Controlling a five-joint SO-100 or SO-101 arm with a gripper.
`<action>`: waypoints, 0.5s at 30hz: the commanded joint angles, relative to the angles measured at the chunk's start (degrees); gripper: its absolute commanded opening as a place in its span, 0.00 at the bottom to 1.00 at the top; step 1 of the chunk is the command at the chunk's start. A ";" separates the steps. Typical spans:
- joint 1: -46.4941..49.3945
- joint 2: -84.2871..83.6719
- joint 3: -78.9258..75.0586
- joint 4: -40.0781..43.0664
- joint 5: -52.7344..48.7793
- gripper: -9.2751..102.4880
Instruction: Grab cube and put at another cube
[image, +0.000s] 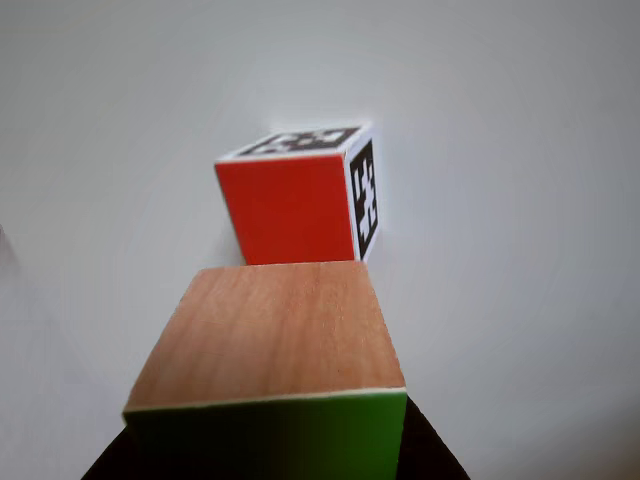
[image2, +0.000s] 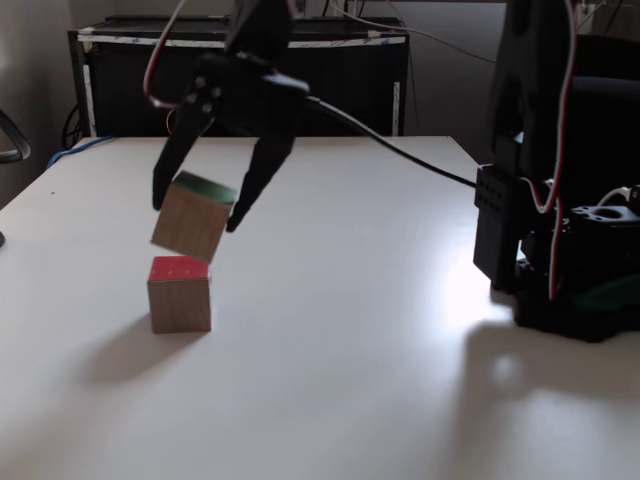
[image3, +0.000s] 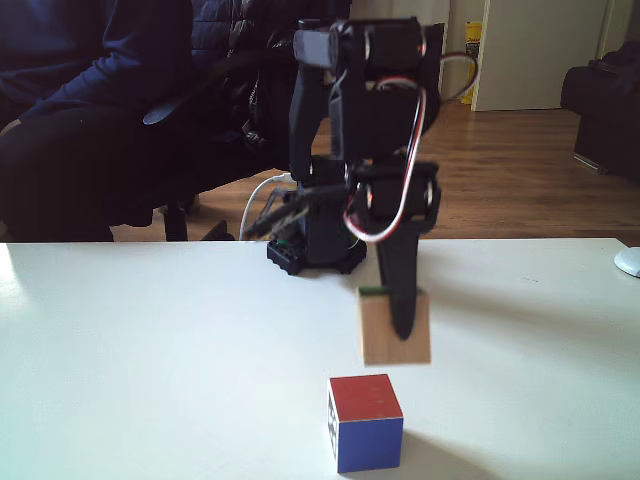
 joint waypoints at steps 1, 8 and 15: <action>1.23 -1.67 -4.83 -0.18 0.00 0.20; 3.43 -2.46 -7.12 0.53 -0.62 0.20; 4.22 -4.57 -8.96 1.85 -1.05 0.21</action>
